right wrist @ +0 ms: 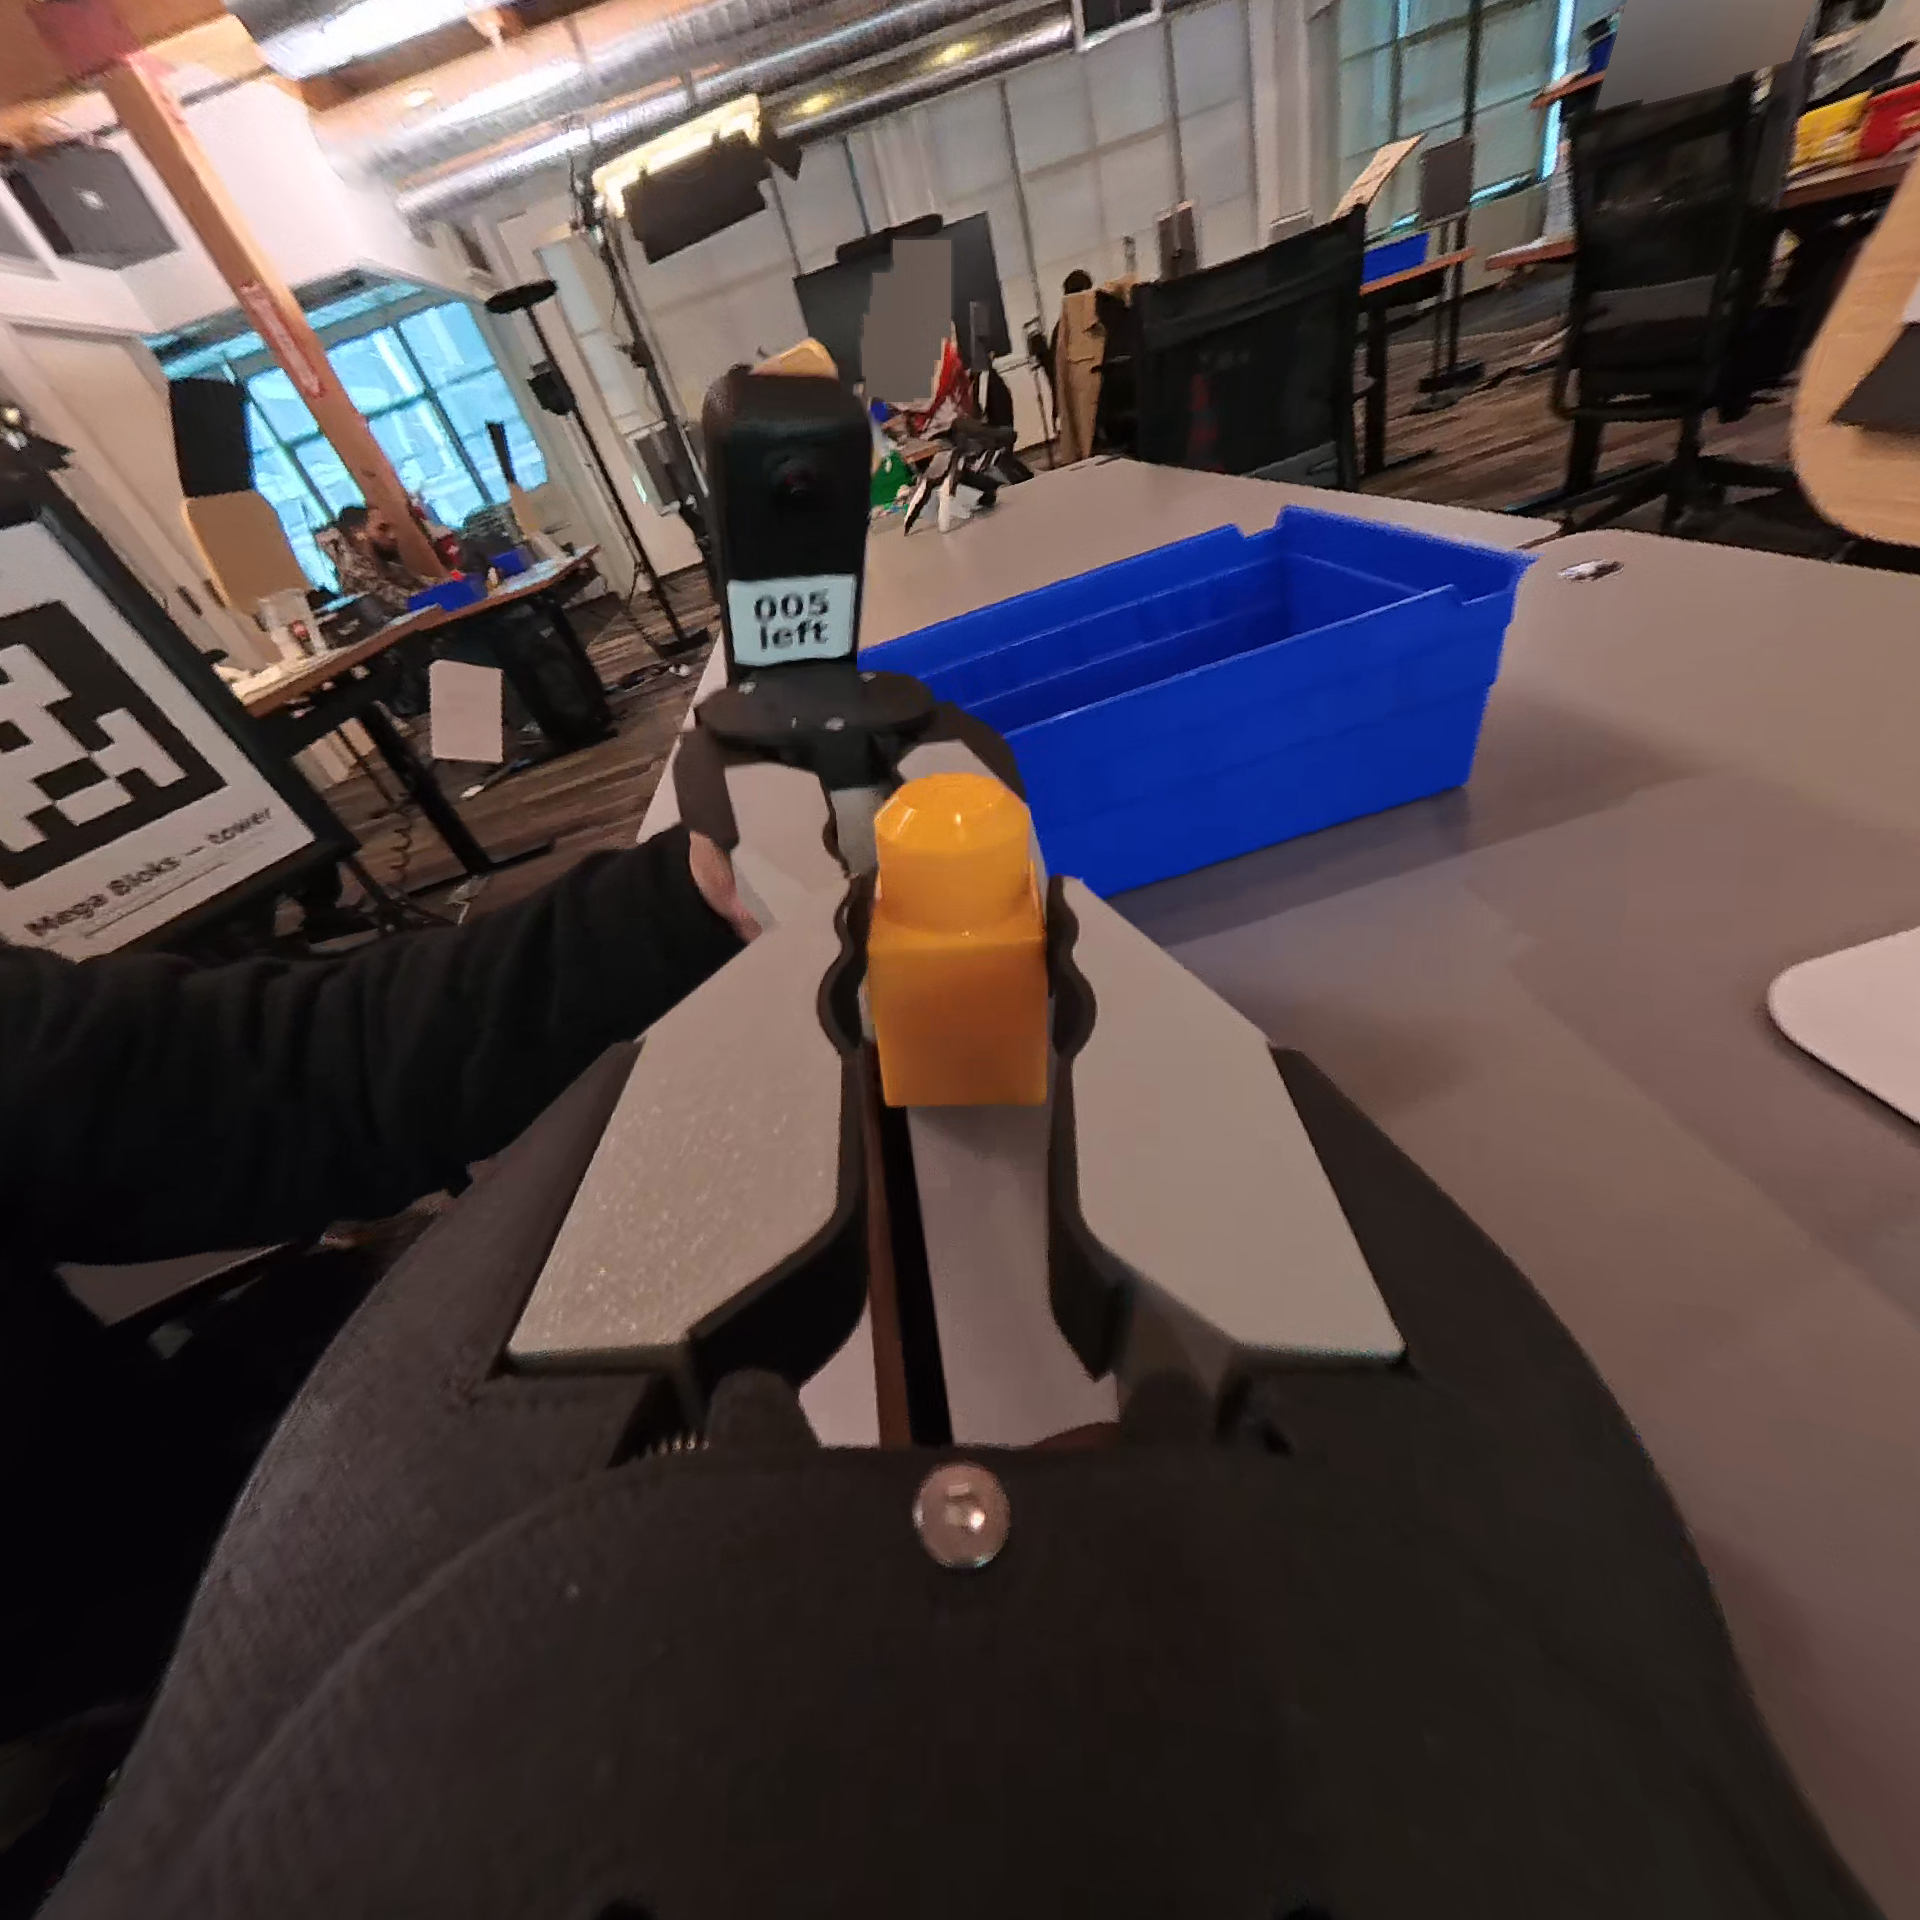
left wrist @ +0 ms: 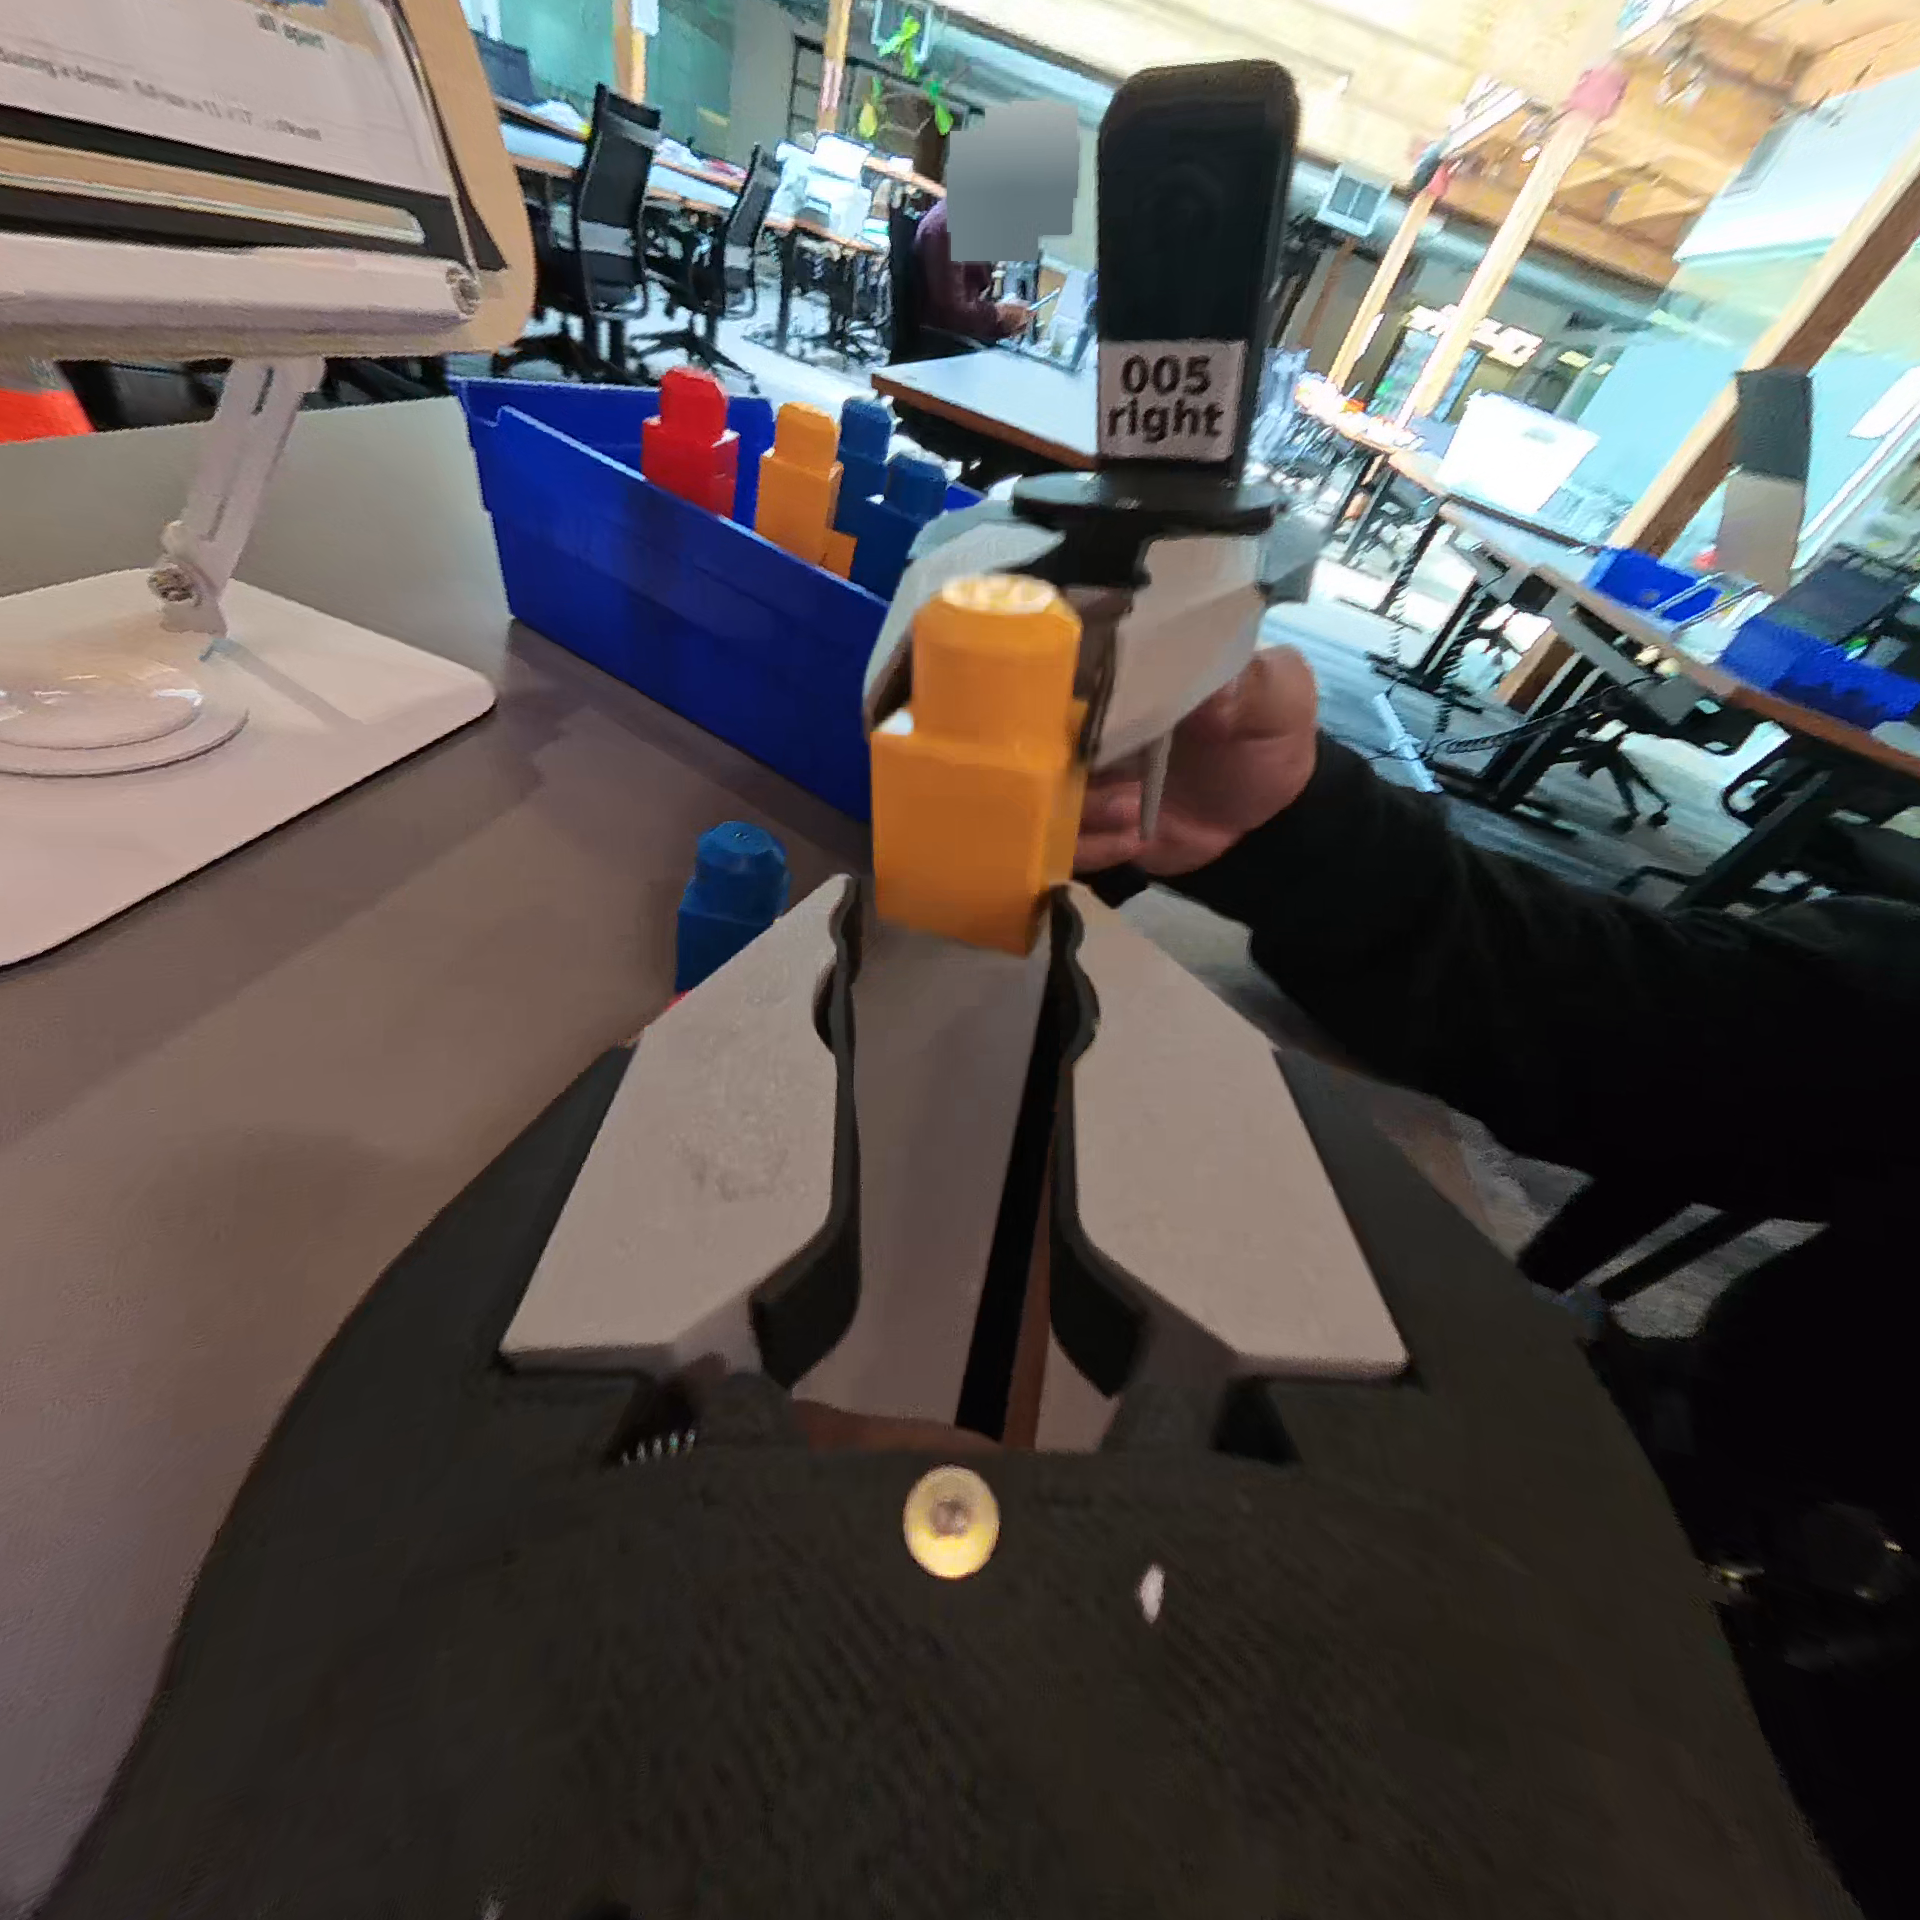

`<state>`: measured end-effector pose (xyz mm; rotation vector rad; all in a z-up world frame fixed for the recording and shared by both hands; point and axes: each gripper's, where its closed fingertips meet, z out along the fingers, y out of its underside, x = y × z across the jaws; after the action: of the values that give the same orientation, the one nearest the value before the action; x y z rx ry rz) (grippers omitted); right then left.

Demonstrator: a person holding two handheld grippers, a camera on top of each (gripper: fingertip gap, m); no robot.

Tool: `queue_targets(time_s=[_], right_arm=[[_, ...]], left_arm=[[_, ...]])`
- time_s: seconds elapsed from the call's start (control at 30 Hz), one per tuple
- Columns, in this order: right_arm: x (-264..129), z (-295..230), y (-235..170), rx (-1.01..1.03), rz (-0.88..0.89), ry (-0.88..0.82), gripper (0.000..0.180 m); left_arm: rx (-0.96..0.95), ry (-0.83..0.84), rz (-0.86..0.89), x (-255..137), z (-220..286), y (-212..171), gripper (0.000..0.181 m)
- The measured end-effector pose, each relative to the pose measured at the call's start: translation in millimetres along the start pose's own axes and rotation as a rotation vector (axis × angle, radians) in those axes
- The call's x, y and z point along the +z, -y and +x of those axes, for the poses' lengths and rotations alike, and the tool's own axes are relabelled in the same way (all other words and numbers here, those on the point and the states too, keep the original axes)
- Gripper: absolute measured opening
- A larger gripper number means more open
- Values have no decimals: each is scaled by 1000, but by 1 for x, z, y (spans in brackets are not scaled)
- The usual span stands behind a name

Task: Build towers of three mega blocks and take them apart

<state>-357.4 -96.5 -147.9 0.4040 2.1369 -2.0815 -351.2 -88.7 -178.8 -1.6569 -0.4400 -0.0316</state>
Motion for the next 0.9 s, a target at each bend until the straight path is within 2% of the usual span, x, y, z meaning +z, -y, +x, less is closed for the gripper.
queue_targets(time_s=[0.17, 0.37, 0.47, 0.73, 0.9], right_arm=[[-16, 13, 15, 51, 100, -45, 31], [-25, 16, 25, 59, 153, -59, 31], [-25, 17, 25, 53, 150, -70, 31], [-25, 18, 25, 57, 150, -73, 32], [-27, 20, 26, 57, 156, -82, 31]], left_arm=[[61, 97, -62, 6, -11, -12, 40], [196, 272, -311, 13, -41, -56, 40], [198, 332, -422, 11, -52, -75, 39], [289, 452, -516, 18, -76, -86, 34], [282, 368, -571, 28, -68, -98, 4]])
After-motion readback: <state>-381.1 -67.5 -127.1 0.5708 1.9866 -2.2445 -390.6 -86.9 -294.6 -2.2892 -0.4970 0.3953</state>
